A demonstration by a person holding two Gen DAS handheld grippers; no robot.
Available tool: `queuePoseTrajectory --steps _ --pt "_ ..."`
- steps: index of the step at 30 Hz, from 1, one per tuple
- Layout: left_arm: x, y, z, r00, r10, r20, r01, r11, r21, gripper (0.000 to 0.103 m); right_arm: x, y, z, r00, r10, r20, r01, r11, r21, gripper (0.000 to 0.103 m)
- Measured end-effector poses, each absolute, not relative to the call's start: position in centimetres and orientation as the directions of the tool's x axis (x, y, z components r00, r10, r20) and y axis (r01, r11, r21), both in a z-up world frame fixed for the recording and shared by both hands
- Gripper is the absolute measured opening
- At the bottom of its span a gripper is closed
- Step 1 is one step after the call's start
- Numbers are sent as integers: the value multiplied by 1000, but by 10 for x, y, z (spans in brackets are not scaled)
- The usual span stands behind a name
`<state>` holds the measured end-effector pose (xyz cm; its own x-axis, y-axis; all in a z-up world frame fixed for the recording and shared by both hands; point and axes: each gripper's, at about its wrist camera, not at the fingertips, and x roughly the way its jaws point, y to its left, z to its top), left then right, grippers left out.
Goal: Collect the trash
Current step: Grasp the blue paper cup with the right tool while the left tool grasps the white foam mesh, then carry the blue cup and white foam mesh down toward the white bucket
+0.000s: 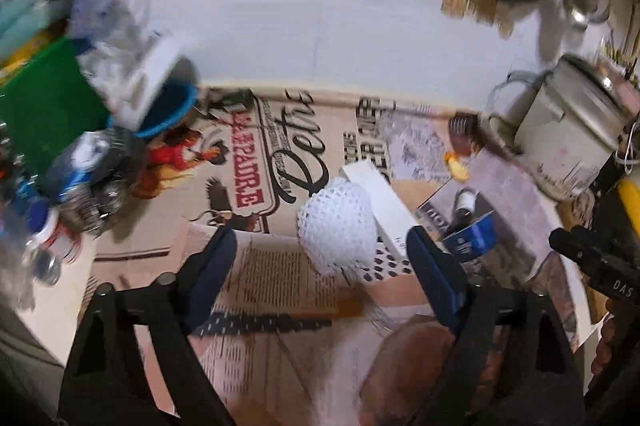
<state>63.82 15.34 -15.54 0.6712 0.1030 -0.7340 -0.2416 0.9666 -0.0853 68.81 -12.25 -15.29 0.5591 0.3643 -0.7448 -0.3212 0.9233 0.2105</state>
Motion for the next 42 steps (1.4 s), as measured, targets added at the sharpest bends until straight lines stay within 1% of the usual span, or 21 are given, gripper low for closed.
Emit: queuePoseTrajectory --steps 6,10,14,19,20,21,22,23,24,26,28,29,30,33,35,39,42 --pt "700 165 -208 568 6 -823 -194 973 -126 84 727 -101 -186 485 343 -805 -316 926 205 72" --pt "729 169 -239 478 -6 -879 -223 967 -127 85 744 -89 -208 444 297 -845 -325 933 156 72" --pt "740 170 -261 446 -63 -893 -238 953 -187 85 757 -86 -227 408 262 -875 -327 936 128 72" --pt "746 162 -277 424 -96 -901 -223 953 -207 85 765 -85 -243 360 303 -882 -327 927 184 72" --pt "747 162 -280 420 -108 -901 -222 951 -217 85 766 -84 -245 349 313 -883 -329 923 197 72" --pt "749 161 -282 414 -119 -902 -223 948 -228 84 766 -83 -247 341 325 -882 -327 921 213 65" --pt "750 161 -283 413 -126 -902 -225 946 -235 84 766 -83 -247 338 333 -881 -326 919 222 63" --pt "749 161 -284 420 -134 -898 -228 942 -247 78 765 -84 -247 337 342 -877 -327 916 232 63" --pt "749 161 -284 428 -138 -893 -234 938 -257 70 764 -84 -247 340 347 -874 -325 916 237 63" --pt "748 161 -283 434 -155 -887 -234 932 -278 60 760 -86 -246 348 355 -868 -326 914 243 63" --pt "746 160 -281 443 -152 -884 -240 930 -280 52 756 -89 -242 351 367 -862 -330 909 253 62" --pt "744 160 -278 450 -139 -882 -243 931 -271 47 752 -93 -239 356 375 -856 -331 907 259 62" --pt "741 158 -273 461 -107 -881 -249 937 -244 44 750 -95 -237 361 381 -851 -332 905 265 62" --pt "732 156 -261 483 -47 -874 -261 946 -195 38 740 -103 -227 372 404 -836 -339 897 282 62" --pt "724 155 -251 502 -31 -864 -274 942 -193 37 732 -111 -218 380 419 -825 -347 891 293 62" --pt "700 145 -227 545 -28 -838 -282 935 -214 37 717 -127 -201 408 441 -799 -379 879 291 62" --pt "673 125 -204 589 12 -808 -291 936 -198 37 701 -142 -184 441 444 -780 -415 871 262 62"
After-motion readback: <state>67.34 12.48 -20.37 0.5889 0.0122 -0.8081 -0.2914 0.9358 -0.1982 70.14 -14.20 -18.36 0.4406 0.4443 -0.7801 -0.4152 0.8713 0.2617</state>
